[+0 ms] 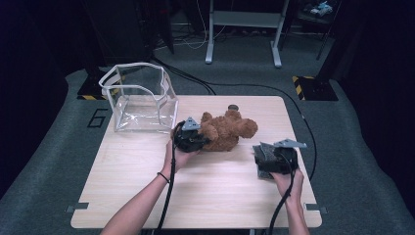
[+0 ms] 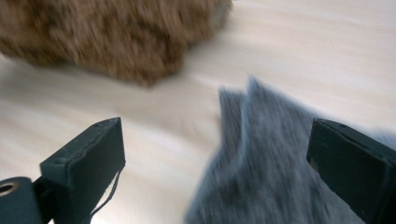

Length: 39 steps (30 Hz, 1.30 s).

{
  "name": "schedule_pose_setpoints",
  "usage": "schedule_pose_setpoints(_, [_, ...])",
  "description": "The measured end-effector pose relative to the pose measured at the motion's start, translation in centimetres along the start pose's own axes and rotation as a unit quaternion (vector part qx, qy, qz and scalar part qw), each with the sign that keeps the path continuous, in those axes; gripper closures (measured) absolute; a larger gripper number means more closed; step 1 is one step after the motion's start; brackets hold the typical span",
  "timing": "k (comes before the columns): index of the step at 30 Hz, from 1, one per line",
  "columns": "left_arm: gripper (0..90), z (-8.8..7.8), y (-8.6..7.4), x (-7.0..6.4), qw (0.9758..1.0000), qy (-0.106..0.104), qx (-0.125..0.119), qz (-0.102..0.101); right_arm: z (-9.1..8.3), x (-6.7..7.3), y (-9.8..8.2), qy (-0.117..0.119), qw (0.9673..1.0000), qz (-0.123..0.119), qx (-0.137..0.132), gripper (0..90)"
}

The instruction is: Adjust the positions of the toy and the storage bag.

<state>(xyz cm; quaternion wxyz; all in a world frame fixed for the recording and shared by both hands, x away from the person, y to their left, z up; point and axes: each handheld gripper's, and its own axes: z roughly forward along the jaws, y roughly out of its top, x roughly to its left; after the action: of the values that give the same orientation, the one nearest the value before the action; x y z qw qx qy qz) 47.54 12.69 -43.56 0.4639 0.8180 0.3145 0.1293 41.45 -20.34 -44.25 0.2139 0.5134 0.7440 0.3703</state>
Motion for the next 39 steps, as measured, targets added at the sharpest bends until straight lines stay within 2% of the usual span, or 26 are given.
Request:
schedule_pose_setpoints(6, [74.1, -0.1, -0.2, 0.2, 1.0, -0.004, 0.002, -0.002, 2.7, 0.1, 3.9, 0.024, 0.9997, 0.001, 0.007, 5.3])
schedule_pose_setpoints(8, [74.0, 0.0, -0.2, 0.3, 1.0, -0.005, 0.001, 0.0, 3.5, 0.1, 4.9, 0.026, 0.9996, 0.003, 0.009, 6.1])
schedule_pose_setpoints(11, [74.0, 0.0, -0.2, 0.2, 1.0, -0.006, 0.003, -0.001, 4.5, -0.1, 6.1, 0.041, 0.9989, 0.018, 0.01, 9.2])
schedule_pose_setpoints(12, [74.0, 0.0, -0.2, 0.2, 1.0, -0.005, 0.003, -0.001, 4.8, -0.2, 6.4, 0.042, 0.999, 0.012, 0.011, 11.0])
schedule_pose_setpoints(13, [74.0, 0.0, -0.2, 0.2, 1.0, -0.007, 0.005, -0.002, 5.1, -0.3, 6.7, 0.044, 0.9988, 0.018, 0.014, 12.4])
schedule_pose_setpoints(17, [74.1, 0.0, -0.2, 0.3, 0.9999, -0.009, 0.005, -0.003, 5.9, -0.6, 7.6, 0.057, 0.998, 0.025, 0.014, 22.4])
schedule_pose_setpoints(20, [74.1, 0.0, -0.3, 0.2, 0.9999, -0.01, 0.005, -0.003, 6.2, -0.6, 7.8, 0.055, 0.9982, 0.019, 0.014, 36.7])
schedule_pose_setpoints(22, [74.1, 0.0, -0.3, 0.2, 0.9999, -0.011, 0.006, -0.001, 6.5, -0.5, 7.8, 0.058, 0.9979, 0.024, 0.016, 45.5])
schedule_pose_setpoints(23, [74.1, 0.0, -0.3, 0.2, 0.9999, -0.011, 0.006, -0.002, 6.5, -0.5, 7.7, 0.053, 0.9981, 0.024, 0.018, 50.6])
schedule_pose_setpoints(26, [74.1, 0.0, -0.3, 0.2, 0.9999, -0.009, 0.004, -0.005, 6.4, -0.4, 7.6, 0.058, 0.9981, 0.02, 0.005, 63.8])
schedule_pose_setpoints(29, [74.1, 0.0, -0.3, 0.3, 0.9999, -0.01, 0.001, -0.006, 6.2, 0.3, 7.7, 0.047, 0.9989, 0.007, 0.002, 70.4])
schedule_pose_setpoints(34, [74.0, -0.2, -0.3, 0.3, 0.9999, -0.007, -0.002, -0.009, 5.2, 1.1, 7.9, 0.035, 0.9992, -0.011, -0.018, 72.3])
schedule_pose_setpoints(39, [74.1, -0.4, -0.2, 0.6, 0.9999, -0.005, -0.006, -0.009, 4.0, 2.1, 7.7, 0.034, 0.9983, -0.029, -0.036, 73.3])
